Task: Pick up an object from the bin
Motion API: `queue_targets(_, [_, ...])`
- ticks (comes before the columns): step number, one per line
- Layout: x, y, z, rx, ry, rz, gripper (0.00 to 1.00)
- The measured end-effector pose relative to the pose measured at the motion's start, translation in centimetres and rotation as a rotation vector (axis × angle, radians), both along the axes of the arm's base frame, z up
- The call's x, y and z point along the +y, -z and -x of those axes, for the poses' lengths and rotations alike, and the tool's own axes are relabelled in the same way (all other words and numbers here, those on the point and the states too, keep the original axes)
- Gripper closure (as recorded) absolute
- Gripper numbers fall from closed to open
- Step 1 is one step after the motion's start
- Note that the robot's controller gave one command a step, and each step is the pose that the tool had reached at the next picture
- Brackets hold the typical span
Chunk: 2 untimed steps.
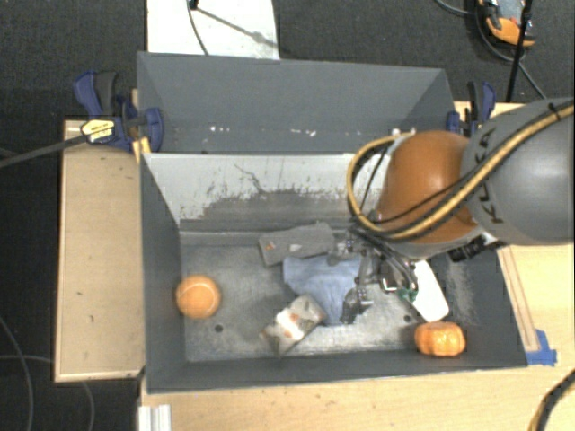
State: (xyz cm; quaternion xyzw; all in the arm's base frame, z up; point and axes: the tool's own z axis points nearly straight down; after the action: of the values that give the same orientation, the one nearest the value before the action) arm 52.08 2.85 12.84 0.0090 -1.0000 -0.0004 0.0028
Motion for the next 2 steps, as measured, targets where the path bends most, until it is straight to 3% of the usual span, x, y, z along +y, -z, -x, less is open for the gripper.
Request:
queue_targets(1, [0.0, -0.4, -0.2, -0.008, 0.001, 0.0, 0.0])
queue_targets(2, [6.0, 5.2, 2.4, -0.013, -0.001, -0.002, 1.0])
